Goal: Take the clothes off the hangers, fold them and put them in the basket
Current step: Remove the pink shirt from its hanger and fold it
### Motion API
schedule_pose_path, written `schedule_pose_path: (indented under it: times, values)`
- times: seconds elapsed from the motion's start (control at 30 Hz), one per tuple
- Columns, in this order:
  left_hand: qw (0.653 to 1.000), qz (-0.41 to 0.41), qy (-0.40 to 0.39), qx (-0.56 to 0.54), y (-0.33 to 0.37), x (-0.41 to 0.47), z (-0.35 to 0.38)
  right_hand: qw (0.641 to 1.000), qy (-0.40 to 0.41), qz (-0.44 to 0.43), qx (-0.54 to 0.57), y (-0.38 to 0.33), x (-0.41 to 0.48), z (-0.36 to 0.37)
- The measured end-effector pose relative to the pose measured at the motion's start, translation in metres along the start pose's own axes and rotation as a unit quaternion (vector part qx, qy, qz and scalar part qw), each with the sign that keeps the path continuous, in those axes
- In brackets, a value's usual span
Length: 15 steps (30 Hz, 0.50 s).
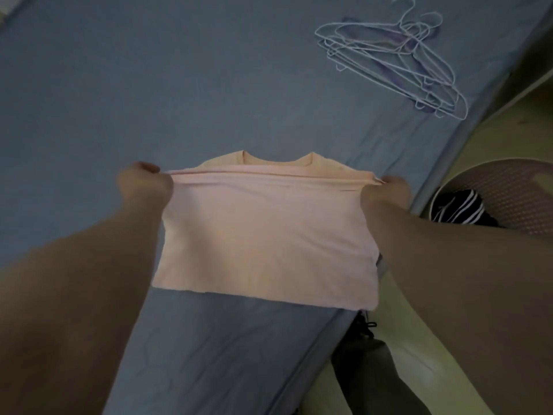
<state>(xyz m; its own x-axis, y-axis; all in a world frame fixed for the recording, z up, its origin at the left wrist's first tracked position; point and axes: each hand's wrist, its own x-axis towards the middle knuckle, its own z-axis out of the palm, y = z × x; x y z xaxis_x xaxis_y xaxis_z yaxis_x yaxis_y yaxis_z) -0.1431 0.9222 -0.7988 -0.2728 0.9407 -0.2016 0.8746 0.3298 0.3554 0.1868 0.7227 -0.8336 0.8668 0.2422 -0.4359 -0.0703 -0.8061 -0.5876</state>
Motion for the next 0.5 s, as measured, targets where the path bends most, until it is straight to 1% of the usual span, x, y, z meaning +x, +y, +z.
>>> schedule_pose_path:
  times: [0.03, 0.1, 0.17, 0.23, 0.33, 0.4, 0.43, 0.5]
  values:
    - [1.000, 0.005, -0.015, 0.000, 0.007, 0.004, 0.007, 1.000, -0.015, -0.010, -0.020, -0.006, 0.008, 0.006]
    - [0.999, 0.043, -0.017, 0.019, 0.024, 0.025, 0.040, 0.998, -0.017, -0.033, -0.057, -0.013, 0.043, 0.026]
    - [0.998, 0.047, -0.022, 0.030, 0.036, 0.037, 0.062, 0.997, -0.022, -0.033, -0.074, -0.013, 0.066, 0.037]
    - [0.997, 0.054, -0.011, 0.046, 0.040, 0.052, 0.084, 0.995, -0.019, -0.040, -0.086, -0.014, 0.089, 0.048]
    - [0.997, 0.048, -0.007, 0.063, 0.043, 0.072, 0.106, 0.993, 0.008, -0.069, -0.091, -0.014, 0.113, 0.056]
    - [0.996, 0.028, -0.019, 0.080, 0.040, 0.088, 0.118, 0.990, 0.025, -0.089, -0.106, -0.016, 0.127, 0.062]
    - [0.994, 0.020, -0.031, 0.099, 0.040, 0.093, 0.122, 0.989, 0.021, -0.093, -0.116, -0.018, 0.132, 0.066]
    - [0.987, 0.005, -0.057, 0.153, 0.045, 0.094, 0.129, 0.984, -0.015, -0.083, -0.159, -0.020, 0.142, 0.076]
